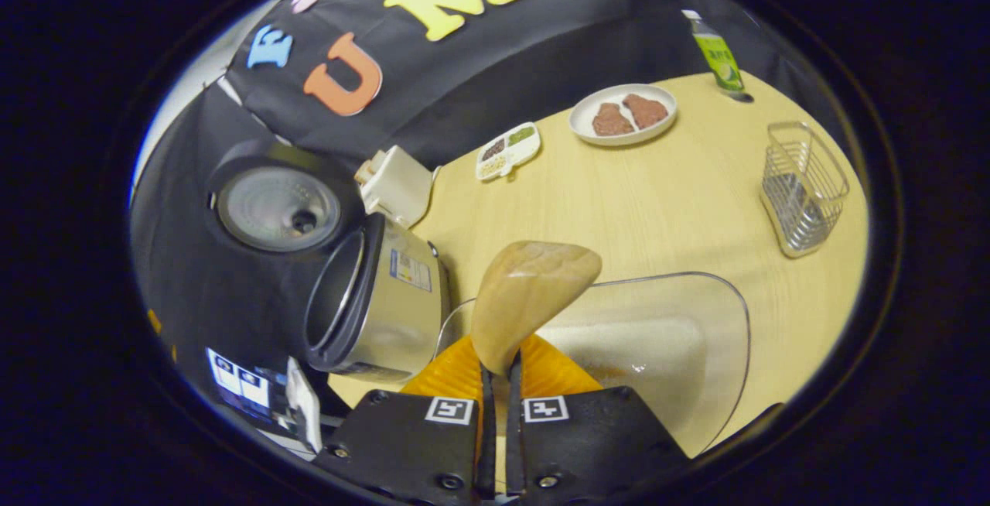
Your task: Close the left gripper, press the button to open the rice cooker; take a wooden spoon from the chopstick holder with the right hand, scoop a spoonful of rice and pour it into the rice cooker, then put the wooden spoon back into the chopstick holder.
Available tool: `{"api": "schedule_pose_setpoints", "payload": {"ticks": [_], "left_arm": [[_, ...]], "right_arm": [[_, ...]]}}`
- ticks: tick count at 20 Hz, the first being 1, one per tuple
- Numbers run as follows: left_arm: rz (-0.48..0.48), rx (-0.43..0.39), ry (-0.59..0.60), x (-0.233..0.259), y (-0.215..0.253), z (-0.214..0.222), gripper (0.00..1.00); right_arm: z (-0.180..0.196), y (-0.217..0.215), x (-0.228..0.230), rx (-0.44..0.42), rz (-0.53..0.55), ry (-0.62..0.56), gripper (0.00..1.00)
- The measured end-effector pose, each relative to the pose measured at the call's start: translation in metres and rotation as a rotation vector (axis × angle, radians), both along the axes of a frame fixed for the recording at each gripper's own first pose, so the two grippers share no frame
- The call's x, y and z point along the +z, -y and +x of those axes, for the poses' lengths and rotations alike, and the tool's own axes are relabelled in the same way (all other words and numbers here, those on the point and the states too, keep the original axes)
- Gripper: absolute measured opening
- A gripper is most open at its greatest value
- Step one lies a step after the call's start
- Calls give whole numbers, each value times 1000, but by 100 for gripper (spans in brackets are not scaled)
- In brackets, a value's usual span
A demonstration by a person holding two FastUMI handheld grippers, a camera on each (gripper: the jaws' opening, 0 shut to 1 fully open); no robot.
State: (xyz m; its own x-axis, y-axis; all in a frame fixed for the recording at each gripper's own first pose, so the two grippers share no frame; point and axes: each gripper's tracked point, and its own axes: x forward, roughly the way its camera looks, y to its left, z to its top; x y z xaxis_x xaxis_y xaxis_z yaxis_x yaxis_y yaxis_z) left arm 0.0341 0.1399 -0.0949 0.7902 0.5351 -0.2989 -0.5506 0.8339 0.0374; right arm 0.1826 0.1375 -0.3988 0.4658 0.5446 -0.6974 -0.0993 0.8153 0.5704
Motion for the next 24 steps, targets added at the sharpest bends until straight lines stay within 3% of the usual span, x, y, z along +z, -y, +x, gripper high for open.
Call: {"api": "schedule_pose_setpoints", "payload": {"ticks": [8,13,17,24], "left_arm": [[-15,-93,-6,-6,33,27,96],[-25,-130,-5,-12,48,31,96],[-13,-136,1,-11,51,19,96],[-30,-117,-3,-18,48,-15,96]], "right_arm": [[6,59,53,-148,183,8,10],[14,66,107,-174,251,63,10],[25,30,153,-124,292,128,10],[45,-88,202,39,328,234,10]]}}
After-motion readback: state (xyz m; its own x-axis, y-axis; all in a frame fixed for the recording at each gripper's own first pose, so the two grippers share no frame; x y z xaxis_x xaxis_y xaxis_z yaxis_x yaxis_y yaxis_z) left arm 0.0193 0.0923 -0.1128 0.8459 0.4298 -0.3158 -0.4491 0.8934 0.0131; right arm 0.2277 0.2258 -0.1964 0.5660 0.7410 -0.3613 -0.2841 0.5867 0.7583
